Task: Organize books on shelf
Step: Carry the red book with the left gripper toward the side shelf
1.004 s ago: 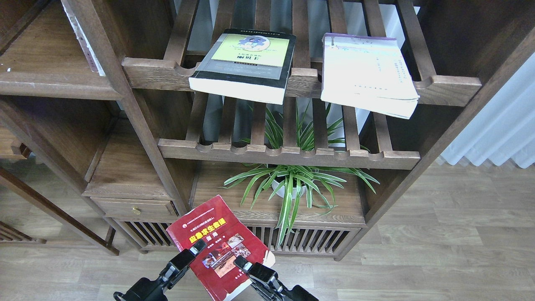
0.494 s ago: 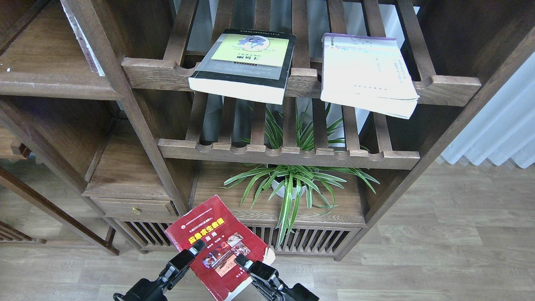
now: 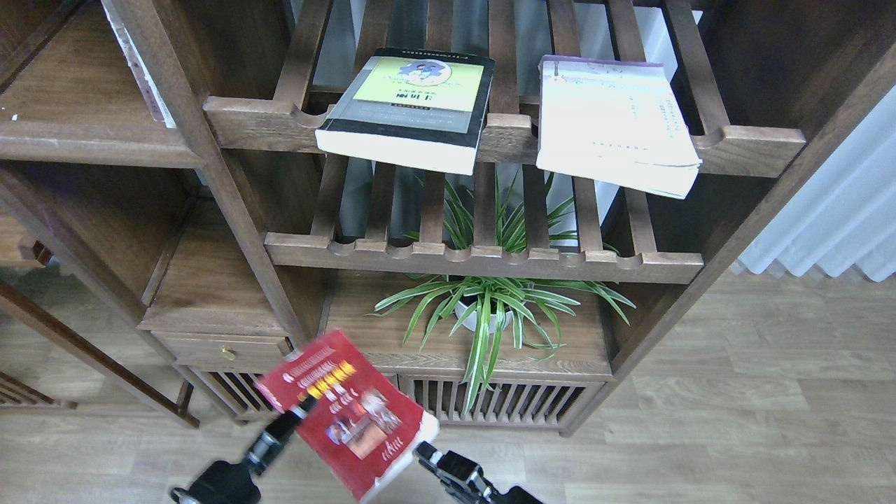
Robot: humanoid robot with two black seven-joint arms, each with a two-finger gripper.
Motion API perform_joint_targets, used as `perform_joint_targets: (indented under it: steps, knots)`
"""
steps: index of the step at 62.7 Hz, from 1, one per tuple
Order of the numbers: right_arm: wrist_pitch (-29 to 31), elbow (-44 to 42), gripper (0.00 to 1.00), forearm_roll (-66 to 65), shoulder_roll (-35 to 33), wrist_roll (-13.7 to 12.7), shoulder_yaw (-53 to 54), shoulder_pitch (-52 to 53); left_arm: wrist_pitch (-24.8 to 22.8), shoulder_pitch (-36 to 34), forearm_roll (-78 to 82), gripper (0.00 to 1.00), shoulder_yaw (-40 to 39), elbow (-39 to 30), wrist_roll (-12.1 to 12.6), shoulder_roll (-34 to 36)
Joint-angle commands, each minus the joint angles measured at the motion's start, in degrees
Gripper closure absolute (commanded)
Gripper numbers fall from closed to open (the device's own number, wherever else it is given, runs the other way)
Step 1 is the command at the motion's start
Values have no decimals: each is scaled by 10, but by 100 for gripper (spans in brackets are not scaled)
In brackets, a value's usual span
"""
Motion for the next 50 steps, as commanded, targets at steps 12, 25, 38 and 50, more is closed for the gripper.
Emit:
perform_joint_targets:
  steps: [12, 25, 38, 50]
  knots:
    - [1, 0, 0, 1, 0, 1, 3, 5, 0, 12, 1, 93, -17, -10, 10, 32]
    - [1, -11, 0, 1, 0, 1, 5, 6, 0, 99, 6, 93, -124, -90, 12, 118]
    - [1, -24, 0, 1, 0, 1, 2, 12, 0, 134, 10, 93, -216, -150, 25, 182]
    - [1, -25, 0, 1, 0, 1, 2, 12, 0, 153, 10, 93, -280, -198, 45, 228]
